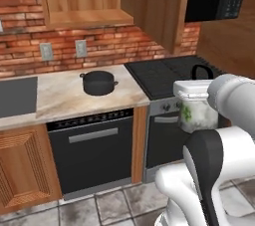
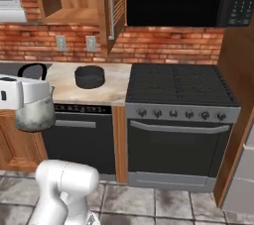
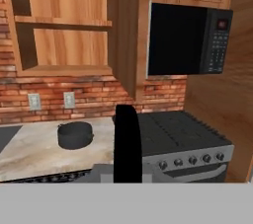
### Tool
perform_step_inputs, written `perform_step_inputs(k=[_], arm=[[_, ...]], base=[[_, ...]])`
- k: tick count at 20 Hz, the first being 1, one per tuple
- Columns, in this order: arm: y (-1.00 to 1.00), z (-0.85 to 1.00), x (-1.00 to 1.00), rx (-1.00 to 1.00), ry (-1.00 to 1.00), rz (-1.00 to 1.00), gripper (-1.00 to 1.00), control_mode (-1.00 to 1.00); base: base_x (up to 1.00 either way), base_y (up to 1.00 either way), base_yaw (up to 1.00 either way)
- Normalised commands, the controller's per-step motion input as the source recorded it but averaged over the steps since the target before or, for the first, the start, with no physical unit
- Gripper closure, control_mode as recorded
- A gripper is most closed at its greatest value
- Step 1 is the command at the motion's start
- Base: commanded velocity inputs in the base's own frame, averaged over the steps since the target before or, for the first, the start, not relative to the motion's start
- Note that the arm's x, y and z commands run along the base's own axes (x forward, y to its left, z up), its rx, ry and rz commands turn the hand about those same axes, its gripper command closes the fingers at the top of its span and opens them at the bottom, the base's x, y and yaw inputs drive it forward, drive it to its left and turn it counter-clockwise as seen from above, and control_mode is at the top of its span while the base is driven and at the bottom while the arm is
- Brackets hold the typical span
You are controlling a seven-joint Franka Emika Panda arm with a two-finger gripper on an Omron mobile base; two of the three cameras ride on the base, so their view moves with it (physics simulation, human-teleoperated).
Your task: Pick the kettle from the cabinet and place it on a stove burner. Then pick the pot from the counter and place it on another stove burner. Finally, turn both burners on.
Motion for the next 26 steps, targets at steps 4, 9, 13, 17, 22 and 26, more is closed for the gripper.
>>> perform_step_inputs(k=[4,9,13,17,22,26], arm=[[0.00,0.00,0.00,0.00,0.00,0.00,1.00,1.00],[0.00,0.00,0.00,0.00,0.00,0.00,1.00,1.00],[0.00,0.00,0.00,0.00,0.00,0.00,1.00,1.00],[0.00,0.00,0.00,0.00,0.00,0.00,1.00,1.00],[0.00,0.00,0.00,0.00,0.00,0.00,1.00,1.00],[0.00,0.00,0.00,0.00,0.00,0.00,1.00,1.00]], base=[[-0.10,-0.50,-0.08],[-0.12,-0.54,-0.07],[-0.10,-0.53,-0.06],[-0.03,-0.50,-0.06],[0.03,-0.42,-0.03],[0.31,-0.28,0.00]])
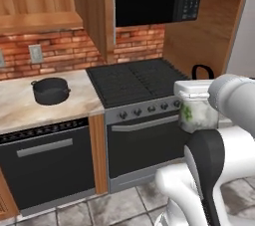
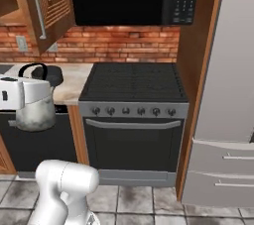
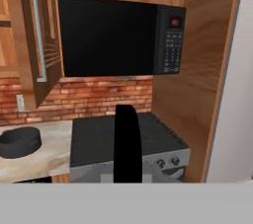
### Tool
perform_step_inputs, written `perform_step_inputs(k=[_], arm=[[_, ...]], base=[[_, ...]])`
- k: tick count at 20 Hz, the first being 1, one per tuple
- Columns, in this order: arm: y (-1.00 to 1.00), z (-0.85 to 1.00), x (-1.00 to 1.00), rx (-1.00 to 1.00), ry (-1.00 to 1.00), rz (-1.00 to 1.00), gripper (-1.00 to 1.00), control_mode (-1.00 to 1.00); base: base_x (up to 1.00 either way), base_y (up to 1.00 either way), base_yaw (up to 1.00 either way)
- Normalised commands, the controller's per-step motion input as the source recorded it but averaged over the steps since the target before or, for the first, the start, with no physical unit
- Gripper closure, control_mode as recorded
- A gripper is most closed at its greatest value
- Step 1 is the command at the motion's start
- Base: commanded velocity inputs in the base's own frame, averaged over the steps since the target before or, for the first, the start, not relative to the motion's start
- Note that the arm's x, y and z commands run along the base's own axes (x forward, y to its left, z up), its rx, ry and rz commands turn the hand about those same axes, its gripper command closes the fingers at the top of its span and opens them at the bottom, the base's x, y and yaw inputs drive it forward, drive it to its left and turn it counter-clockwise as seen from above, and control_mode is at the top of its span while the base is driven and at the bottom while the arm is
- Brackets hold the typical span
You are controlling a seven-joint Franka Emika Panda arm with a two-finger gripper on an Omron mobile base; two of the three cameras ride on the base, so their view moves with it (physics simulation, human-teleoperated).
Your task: Pick the kettle from the cabinet and place it on a stove burner. Then pick the pot from the counter and place it on another stove burner. Finally, turn both burners on.
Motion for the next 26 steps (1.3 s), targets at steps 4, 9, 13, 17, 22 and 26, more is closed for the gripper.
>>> perform_step_inputs(k=[4,9,13,17,22,26], arm=[[0.00,0.00,0.00,0.00,0.00,0.00,1.00,1.00],[0.00,0.00,0.00,0.00,0.00,0.00,1.00,1.00],[0.00,0.00,0.00,0.00,0.00,0.00,1.00,1.00],[0.00,0.00,0.00,0.00,0.00,0.00,1.00,1.00],[0.00,0.00,0.00,0.00,0.00,0.00,1.00,1.00],[0.00,0.00,0.00,0.00,0.00,0.00,1.00,1.00]], base=[[0.58,-0.24,0.00],[0.66,-0.29,0.03],[0.64,-0.34,0.03],[0.60,-0.31,0.03],[0.60,-0.26,0.05],[0.58,-0.30,0.08]])
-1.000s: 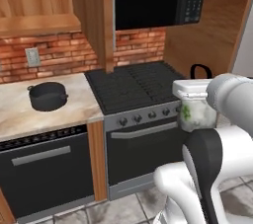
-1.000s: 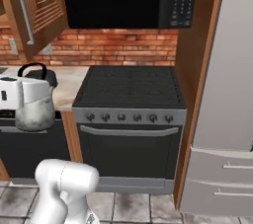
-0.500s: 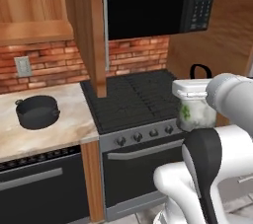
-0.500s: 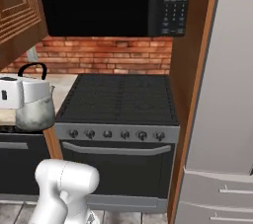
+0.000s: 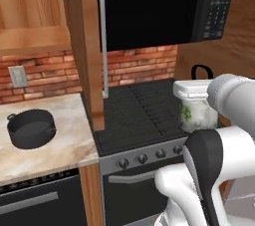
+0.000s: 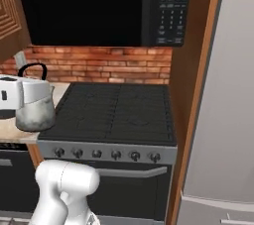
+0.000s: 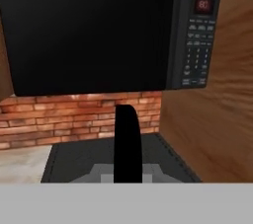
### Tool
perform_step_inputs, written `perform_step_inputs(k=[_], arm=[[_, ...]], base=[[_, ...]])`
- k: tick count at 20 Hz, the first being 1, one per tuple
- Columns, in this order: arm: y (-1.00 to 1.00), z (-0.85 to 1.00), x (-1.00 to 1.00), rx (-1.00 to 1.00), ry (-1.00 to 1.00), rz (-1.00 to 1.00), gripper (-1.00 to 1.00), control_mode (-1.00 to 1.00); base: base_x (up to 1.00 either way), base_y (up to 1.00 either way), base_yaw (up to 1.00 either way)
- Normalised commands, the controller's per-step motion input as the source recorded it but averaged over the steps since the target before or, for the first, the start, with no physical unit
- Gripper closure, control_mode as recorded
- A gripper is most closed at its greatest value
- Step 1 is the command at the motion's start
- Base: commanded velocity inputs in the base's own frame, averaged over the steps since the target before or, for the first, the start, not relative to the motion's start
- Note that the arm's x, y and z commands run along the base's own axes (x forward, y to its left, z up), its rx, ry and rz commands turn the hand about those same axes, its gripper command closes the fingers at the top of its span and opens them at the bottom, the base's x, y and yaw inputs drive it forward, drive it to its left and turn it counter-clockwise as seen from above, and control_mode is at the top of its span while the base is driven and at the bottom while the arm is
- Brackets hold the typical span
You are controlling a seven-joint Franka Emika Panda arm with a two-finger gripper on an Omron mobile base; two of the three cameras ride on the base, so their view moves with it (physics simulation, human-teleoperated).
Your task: Pick the kettle from the cabinet and place it on a stove burner. Then pick the pot from the counter and place it on another stove burner. Finally, turn both burners on.
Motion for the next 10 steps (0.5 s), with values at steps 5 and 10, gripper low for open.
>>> perform_step_inputs(k=[5,10], arm=[[0.00,0.00,0.00,0.00,0.00,0.00,1.00,1.00],[0.00,0.00,0.00,0.00,0.00,0.00,1.00,1.00]], base=[[0.55,-0.34,0.08],[0.50,-0.31,0.09]])
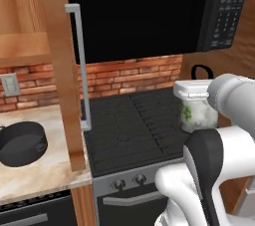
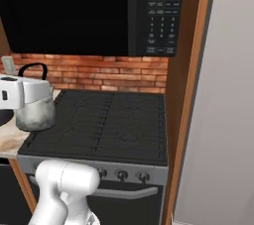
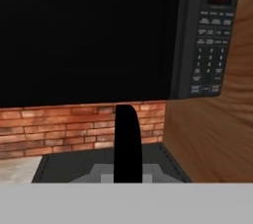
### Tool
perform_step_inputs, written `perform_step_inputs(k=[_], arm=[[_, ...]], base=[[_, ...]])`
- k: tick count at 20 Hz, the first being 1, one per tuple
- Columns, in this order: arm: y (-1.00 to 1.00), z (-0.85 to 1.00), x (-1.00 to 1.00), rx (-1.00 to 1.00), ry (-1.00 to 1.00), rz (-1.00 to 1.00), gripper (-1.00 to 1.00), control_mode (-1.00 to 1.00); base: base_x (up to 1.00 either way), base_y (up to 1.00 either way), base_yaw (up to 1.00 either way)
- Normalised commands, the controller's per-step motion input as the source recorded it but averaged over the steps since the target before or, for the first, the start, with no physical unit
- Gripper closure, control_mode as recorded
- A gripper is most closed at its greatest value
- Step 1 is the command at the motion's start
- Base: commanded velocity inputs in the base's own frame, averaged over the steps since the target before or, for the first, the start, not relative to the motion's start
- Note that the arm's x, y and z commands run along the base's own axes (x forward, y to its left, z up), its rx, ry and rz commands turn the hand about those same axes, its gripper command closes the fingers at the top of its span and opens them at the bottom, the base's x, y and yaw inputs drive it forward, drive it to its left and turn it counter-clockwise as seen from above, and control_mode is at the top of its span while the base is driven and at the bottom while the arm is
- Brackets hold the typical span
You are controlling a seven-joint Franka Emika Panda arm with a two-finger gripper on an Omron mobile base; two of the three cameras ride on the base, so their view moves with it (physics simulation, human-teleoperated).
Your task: Pick the kettle from the cabinet and place it on a stove burner. Then pick the pot from the counter and place it on another stove burner. Finally, turn both burners on.
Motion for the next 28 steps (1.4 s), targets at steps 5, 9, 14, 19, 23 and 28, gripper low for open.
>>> perform_step_inputs(k=[5,9,14,19,23,28], arm=[[0.00,0.00,0.00,0.00,0.00,0.00,1.00,1.00],[0.00,-0.08,0.12,0.00,0.00,0.00,1.00,-1.00],[0.00,-0.17,0.28,0.00,0.00,0.00,1.00,-1.00],[0.01,-0.15,0.34,0.00,0.00,0.00,1.00,-1.00],[0.06,-0.15,0.32,0.00,-0.03,0.06,1.00,-1.00],[0.12,-0.20,0.32,0.00,-0.01,0.13,1.00,-1.00]], base=[[0.36,-0.11,0.08],[0.00,0.00,0.00],[0.00,0.00,0.00],[0.00,0.00,0.00],[0.00,0.00,0.00],[0.00,0.00,0.00]])
